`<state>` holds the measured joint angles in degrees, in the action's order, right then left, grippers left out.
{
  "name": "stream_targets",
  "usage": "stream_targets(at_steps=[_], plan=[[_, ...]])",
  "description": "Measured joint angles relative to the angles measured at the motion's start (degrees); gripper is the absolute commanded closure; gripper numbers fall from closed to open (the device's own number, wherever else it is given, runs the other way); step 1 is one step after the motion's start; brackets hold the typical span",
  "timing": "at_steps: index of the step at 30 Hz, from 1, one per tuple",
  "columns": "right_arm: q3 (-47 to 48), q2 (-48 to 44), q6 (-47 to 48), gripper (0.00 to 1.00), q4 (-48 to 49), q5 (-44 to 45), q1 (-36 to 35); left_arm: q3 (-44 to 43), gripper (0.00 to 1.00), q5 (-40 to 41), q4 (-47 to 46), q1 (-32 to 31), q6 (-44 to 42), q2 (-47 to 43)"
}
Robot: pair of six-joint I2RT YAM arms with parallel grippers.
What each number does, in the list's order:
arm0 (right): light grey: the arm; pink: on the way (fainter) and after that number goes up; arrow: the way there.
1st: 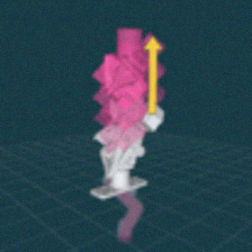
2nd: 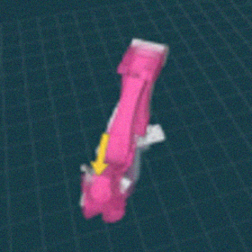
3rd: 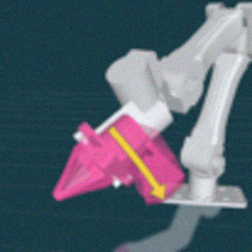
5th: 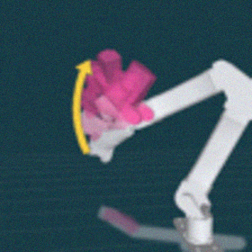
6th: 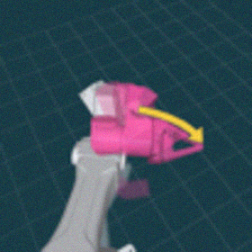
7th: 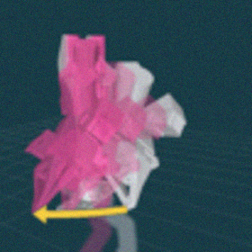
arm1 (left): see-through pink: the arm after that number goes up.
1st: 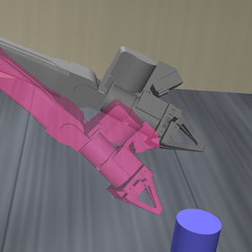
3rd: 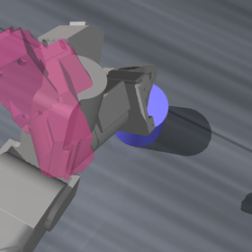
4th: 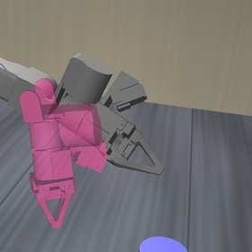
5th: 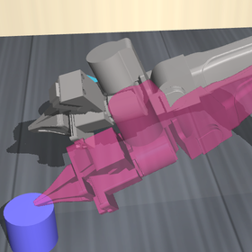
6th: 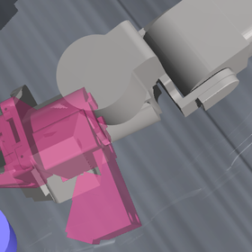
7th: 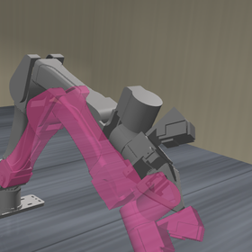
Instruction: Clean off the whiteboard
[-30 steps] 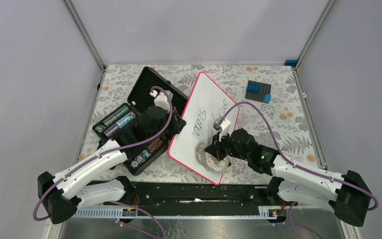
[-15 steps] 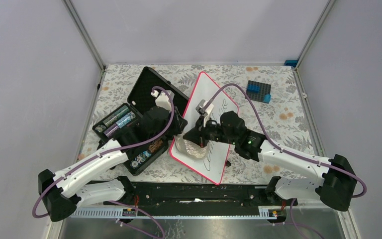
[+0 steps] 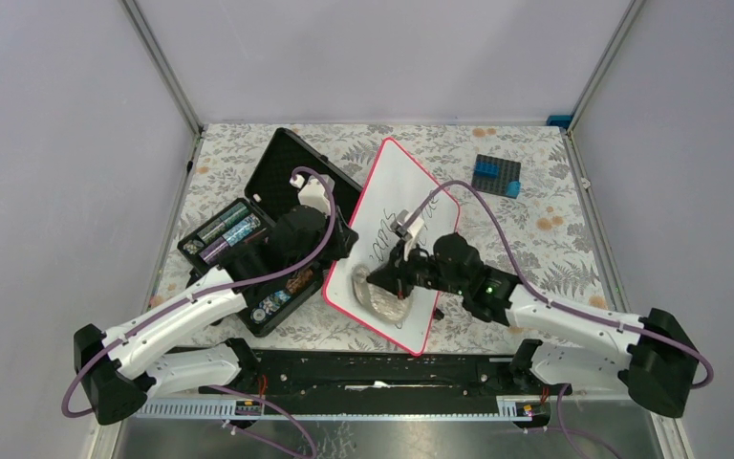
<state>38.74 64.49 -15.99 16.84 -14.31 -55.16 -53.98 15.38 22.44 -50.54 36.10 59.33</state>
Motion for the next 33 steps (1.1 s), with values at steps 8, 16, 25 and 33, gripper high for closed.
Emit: stream_targets(at_steps=[8, 16, 25, 33], plan=[[-11.63, -13.18, -3.72, 1.0, -11.87, 4.66, -0.02, 0.02, 1.0, 0.09, 0.17, -0.68, 0.09, -0.74], [-10.71, -11.65, -3.96, 1.0, -14.91, 5.18, -1.36, 0.02, 1.0, 0.63, 0.57, -0.74, 0.02, -0.79], [1.92, -3.41, -1.42, 1.0, -12.33, 1.46, -5.14, 0.02, 1.0, 0.68, 0.61, -0.94, 0.9, -0.98], [7.48, 1.55, -0.2, 1.0, -6.51, -1.46, -5.42, 0.02, 1.0, 0.85, 0.17, -1.25, 1.44, -0.81]])
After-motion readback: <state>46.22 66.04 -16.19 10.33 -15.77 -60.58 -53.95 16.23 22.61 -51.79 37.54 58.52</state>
